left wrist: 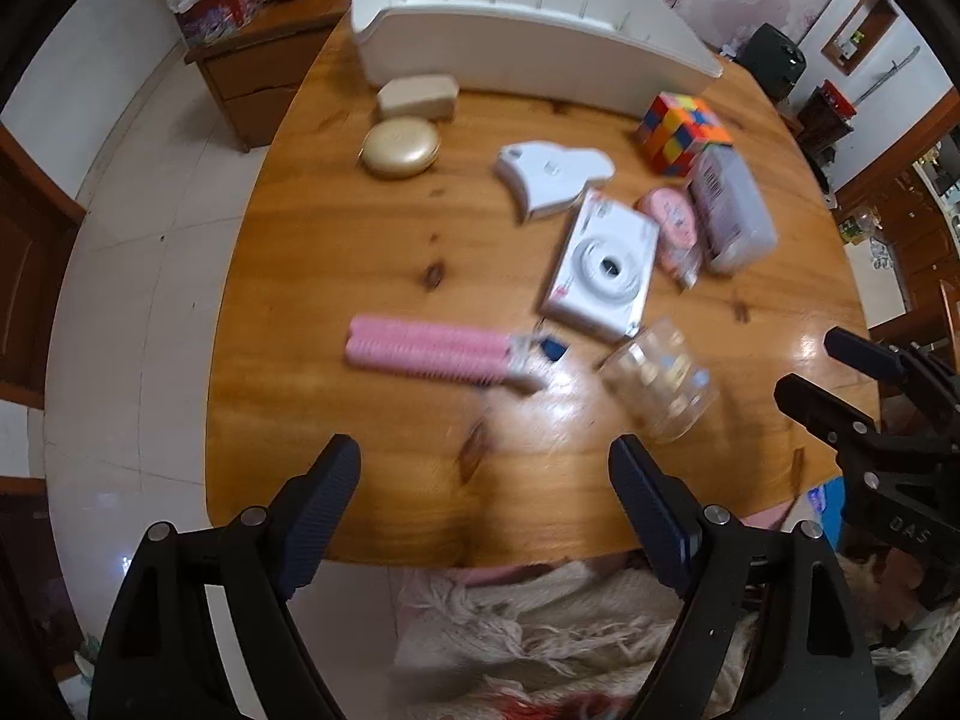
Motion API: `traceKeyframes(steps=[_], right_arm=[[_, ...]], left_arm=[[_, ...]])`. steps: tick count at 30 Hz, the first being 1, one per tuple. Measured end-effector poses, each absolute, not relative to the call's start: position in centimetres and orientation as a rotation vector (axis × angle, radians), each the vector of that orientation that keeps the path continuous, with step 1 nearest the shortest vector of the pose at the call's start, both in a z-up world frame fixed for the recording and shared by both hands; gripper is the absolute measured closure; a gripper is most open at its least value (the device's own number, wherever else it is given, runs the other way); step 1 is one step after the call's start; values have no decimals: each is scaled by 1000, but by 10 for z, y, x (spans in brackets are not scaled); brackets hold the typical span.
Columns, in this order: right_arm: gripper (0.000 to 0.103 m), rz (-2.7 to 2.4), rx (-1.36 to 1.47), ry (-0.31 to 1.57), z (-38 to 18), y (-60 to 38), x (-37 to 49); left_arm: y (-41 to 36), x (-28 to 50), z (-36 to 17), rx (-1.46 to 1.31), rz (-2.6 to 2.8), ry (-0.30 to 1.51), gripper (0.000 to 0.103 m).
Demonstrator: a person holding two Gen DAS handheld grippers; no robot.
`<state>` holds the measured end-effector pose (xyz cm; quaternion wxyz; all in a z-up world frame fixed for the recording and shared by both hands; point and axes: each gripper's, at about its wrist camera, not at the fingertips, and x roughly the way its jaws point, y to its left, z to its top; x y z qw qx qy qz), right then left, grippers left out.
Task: Organize rigid objects
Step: 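Withdraw both grippers from the bin back over the table, then grasp the clear sticker-printed plastic box with the right gripper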
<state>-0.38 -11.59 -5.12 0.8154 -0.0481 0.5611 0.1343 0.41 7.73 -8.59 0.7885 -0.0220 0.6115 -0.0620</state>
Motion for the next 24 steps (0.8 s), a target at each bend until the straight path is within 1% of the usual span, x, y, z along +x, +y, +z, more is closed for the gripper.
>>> traceKeyframes(steps=[8, 15, 17, 19, 20, 21, 24], right_arm=[[33, 379, -183, 1194, -71, -82, -14], [33, 430, -229, 1232, -97, -62, -6], [38, 433, -238, 1241, -101, -60, -3], [47, 440, -242, 1256, -106, -59, 0], [48, 440, -241, 1262, -108, -59, 1], [53, 437, -244, 1270, -110, -59, 2], [53, 438, -238, 1279, -113, -59, 3]], left_arm=[[77, -2, -106, 75, -108, 1304, 16], [71, 8, -109, 221, -117, 1262, 16], [69, 16, -110, 272, -144, 1247, 16], [67, 22, -113, 320, -164, 1245, 16], [65, 25, -115, 352, -173, 1241, 16], [62, 28, -117, 397, -182, 1234, 16], [55, 34, -125, 511, -194, 1228, 16]])
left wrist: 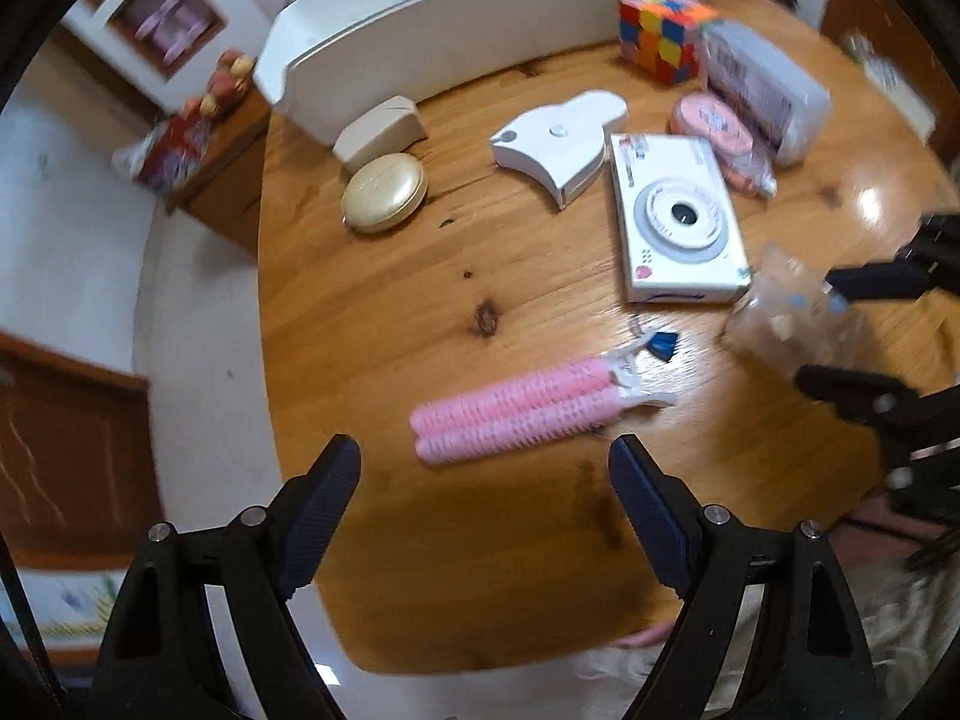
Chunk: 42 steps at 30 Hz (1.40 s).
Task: Organize rigid objects
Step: 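Grasp the clear sticker-printed plastic box with the right gripper, then grasp the pink hair curlers with the left gripper while the right gripper holds the box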
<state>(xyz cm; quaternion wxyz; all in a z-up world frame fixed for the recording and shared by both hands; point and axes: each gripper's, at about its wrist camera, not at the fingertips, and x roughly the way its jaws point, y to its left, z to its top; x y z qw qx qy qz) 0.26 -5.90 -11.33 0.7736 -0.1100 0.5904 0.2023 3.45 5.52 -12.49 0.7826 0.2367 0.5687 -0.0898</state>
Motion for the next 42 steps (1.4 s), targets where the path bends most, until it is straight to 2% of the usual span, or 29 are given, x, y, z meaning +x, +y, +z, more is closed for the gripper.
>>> traceKeyframes(steps=[8, 14, 16, 17, 18, 20, 24, 27, 33, 42], right_arm=[[53, 440, -239, 1285, -114, -58, 3], [53, 447, -209, 1297, -115, -63, 4], [53, 449, -197, 1299, -115, -65, 4], [53, 450, -192, 1300, -115, -65, 4], [53, 451, -188, 1301, -116, -66, 4], [53, 454, -182, 1304, -117, -66, 5], [53, 462, -166, 1309, -118, -68, 6], [54, 467, -156, 1309, -117, -73, 8], [54, 435, -147, 1288, -115, -80, 10], [54, 381, -96, 1220, -83, -99, 17]], left_arm=[[41, 45, -143, 705, -304, 1223, 16], [35, 54, -151, 752, -383, 1249, 17], [35, 58, -150, 736, -404, 1266, 21], [34, 61, -150, 716, -423, 1283, 31], [34, 63, -149, 700, -437, 1297, 45], [34, 66, -148, 674, -450, 1327, 60], [34, 68, -148, 652, -425, 1354, 67], [43, 72, -146, 537, -428, 1416, 69], [57, 79, -137, 327, -433, 1469, 71], [52, 90, -102, 185, -445, 1428, 73]])
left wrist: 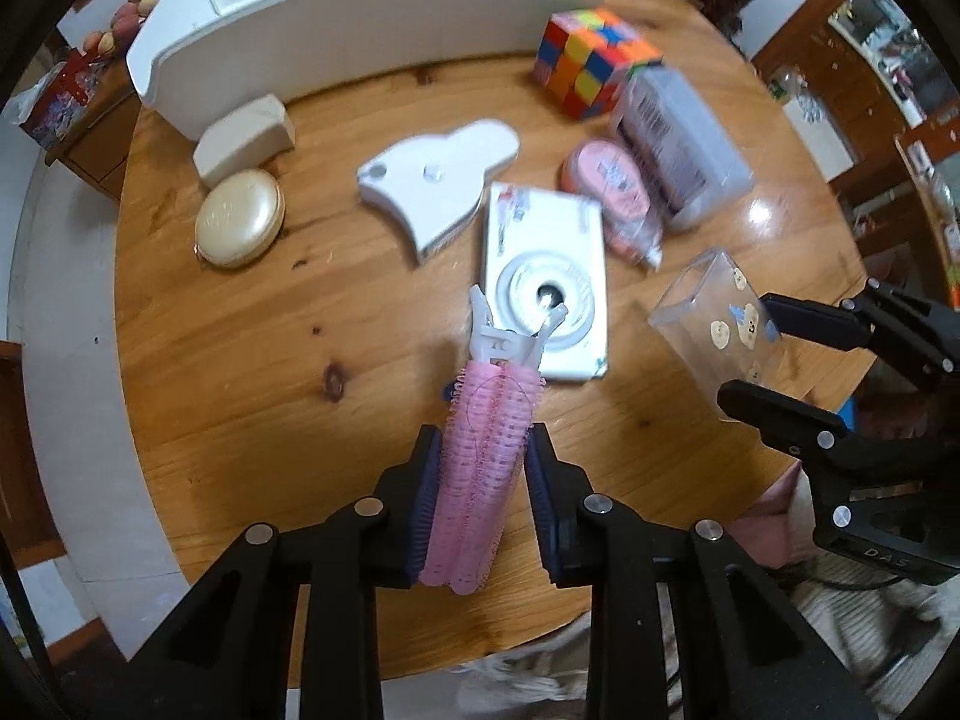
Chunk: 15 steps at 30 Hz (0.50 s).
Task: Organize rigid objects
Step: 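Grasp the pink hair curlers with the left gripper while the right gripper holds the box, then carry the curlers and plastic box into the white bin and open both grippers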
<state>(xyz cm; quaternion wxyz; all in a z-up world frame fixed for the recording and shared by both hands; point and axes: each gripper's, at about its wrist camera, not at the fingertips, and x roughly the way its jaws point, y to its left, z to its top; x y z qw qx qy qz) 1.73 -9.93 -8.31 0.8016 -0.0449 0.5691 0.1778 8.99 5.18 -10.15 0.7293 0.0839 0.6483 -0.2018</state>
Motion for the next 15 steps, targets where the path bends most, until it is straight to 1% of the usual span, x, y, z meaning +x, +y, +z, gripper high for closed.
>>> traceKeyframes(steps=[8, 15], right_arm=[[54, 324, -60, 1148, -50, -118, 28], [54, 271, -21, 1077, 2, -132, 60]], left_arm=[[55, 104, -63, 75, -439, 1382, 74], [42, 132, -18, 4, -389, 1307, 74]])
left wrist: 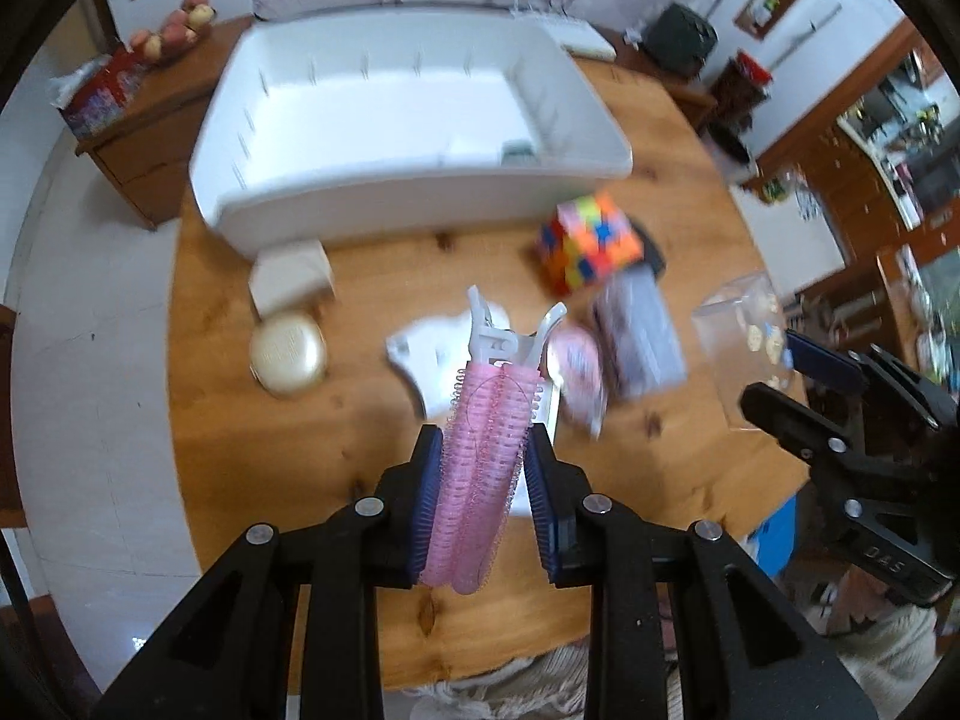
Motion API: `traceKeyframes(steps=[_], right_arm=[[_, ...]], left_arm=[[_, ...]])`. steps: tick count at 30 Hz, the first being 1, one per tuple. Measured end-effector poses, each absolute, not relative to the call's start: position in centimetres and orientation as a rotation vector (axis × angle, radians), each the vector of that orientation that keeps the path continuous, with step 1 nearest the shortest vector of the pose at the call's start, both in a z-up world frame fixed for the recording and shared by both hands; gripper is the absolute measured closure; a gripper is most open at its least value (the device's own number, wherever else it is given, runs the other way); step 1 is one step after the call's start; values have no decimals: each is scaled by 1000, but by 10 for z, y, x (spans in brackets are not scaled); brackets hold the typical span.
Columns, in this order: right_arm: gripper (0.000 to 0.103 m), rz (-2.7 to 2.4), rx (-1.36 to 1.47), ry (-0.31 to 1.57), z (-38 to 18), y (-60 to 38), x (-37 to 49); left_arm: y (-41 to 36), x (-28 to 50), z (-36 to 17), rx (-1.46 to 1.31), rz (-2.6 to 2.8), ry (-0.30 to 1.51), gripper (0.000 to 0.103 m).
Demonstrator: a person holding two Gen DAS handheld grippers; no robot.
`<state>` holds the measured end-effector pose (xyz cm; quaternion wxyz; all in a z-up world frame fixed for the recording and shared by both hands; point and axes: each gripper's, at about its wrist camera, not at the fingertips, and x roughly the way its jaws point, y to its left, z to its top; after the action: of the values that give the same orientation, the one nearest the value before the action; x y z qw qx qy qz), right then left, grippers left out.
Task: Organize rigid objects
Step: 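Carry the curlers and plastic box into the white bin and open both grippers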
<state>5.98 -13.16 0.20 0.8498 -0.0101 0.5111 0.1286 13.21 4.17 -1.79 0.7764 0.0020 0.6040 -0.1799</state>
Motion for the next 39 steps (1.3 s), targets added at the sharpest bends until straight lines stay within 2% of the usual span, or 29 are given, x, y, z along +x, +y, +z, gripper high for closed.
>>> traceKeyframes(steps=[12, 16, 22, 26, 34, 39], right_arm=[[54, 170, 9, 882, 125, -138, 157], [54, 144, 42, 885, 136, -133, 205], [54, 114, 54, 985, 102, -119, 281], [54, 111, 62, 1072, 55, -113, 322], [54, 106, 78, 1172, -29, -112, 367], [54, 85, 64, 1223, -63, -115, 383]], left_arm=[[39, 223, 77, -117, -295, 1114, 73], [42, 264, 77, -170, -255, 1094, 73], [43, 325, 29, -217, -207, 1159, 73], [45, 357, -16, -207, -156, 1213, 73], [38, 385, -79, -146, -137, 1260, 73], [30, 393, -100, -115, -143, 1278, 73]])
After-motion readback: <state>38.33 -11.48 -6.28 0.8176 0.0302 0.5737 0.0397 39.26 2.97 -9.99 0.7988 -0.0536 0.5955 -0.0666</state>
